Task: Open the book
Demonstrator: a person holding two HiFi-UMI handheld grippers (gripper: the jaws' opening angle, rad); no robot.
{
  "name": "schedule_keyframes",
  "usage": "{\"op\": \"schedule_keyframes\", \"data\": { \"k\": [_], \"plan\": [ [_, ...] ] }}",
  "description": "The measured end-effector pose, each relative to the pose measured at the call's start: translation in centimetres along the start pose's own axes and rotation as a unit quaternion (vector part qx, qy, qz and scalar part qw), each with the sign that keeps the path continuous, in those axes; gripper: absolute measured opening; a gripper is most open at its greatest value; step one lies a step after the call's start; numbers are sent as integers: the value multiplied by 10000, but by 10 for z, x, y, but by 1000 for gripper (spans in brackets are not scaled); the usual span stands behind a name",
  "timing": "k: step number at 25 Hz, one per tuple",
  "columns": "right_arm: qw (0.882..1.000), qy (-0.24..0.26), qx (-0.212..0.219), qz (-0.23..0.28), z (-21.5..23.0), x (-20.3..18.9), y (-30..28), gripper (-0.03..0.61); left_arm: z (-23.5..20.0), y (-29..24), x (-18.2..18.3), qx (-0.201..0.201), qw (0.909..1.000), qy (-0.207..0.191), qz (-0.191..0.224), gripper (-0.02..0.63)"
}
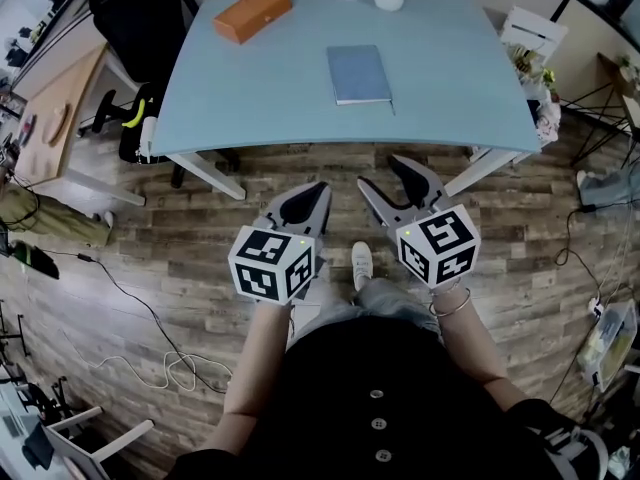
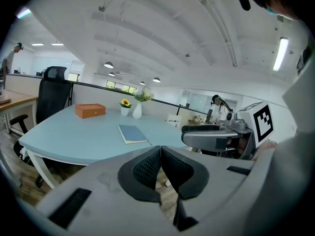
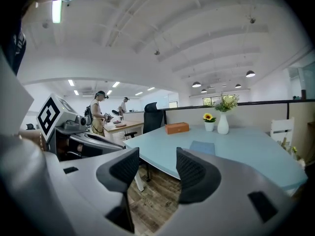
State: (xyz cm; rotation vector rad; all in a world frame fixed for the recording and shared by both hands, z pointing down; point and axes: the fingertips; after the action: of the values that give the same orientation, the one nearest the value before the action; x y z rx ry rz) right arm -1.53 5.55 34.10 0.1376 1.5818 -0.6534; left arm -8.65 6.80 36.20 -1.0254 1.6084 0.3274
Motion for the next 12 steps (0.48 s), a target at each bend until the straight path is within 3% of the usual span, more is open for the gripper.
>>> {"op": "schedule_keyframes", "data": {
  "k": [12],
  "plan": [
    [9994, 123, 329, -61, 63, 20, -60, 212, -35, -70, 36, 170, 9998, 120, 25, 12]
  ]
}}
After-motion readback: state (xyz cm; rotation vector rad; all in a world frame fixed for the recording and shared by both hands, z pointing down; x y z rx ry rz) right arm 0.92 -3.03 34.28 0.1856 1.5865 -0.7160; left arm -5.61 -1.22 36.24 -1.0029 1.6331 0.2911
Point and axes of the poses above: the fingertips, and each gripper's own axes: y backward along the fingers, z to its right, x out of its top, and after that the axes turned 8 degrees about -x, right-handed
